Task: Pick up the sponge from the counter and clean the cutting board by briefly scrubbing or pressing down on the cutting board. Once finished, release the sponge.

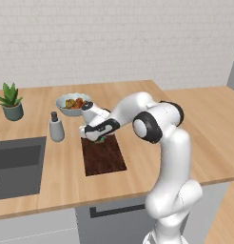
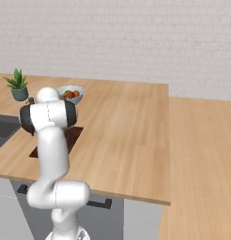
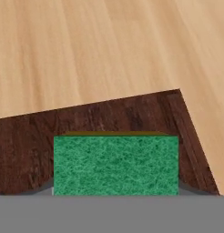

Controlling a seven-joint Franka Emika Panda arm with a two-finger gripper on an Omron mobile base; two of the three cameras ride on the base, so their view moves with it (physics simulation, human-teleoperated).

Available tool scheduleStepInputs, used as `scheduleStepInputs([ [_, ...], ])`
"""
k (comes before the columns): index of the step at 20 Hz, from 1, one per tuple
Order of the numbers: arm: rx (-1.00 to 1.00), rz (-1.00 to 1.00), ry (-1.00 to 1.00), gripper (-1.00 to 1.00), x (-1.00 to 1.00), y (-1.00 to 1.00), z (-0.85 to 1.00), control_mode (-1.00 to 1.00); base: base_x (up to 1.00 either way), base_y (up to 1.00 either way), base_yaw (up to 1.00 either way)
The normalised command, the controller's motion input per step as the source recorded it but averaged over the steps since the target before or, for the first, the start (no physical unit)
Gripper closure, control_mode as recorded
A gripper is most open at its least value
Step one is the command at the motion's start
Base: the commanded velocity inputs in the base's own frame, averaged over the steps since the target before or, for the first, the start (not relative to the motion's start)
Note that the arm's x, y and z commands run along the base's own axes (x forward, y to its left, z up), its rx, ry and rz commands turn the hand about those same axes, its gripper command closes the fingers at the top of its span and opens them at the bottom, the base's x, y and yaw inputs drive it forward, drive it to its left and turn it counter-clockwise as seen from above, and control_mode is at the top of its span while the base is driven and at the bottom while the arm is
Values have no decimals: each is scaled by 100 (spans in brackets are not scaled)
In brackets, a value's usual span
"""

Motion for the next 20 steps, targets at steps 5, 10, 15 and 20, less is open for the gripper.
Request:
scheduleStepInputs([
  [5, 13, 0, -2, 100, -54, -86, 7, -100, 0, 0, 0],
  [10, 14, -1, -2, 100, -60, -76, 12, -100, 0, 0, 0],
  [15, 10, 0, -5, 100, -74, -68, 0, -100, 0, 0, 0],
  [20, 1, 0, -9, 100, -91, -47, 27, -100, 0, 0, 0],
])
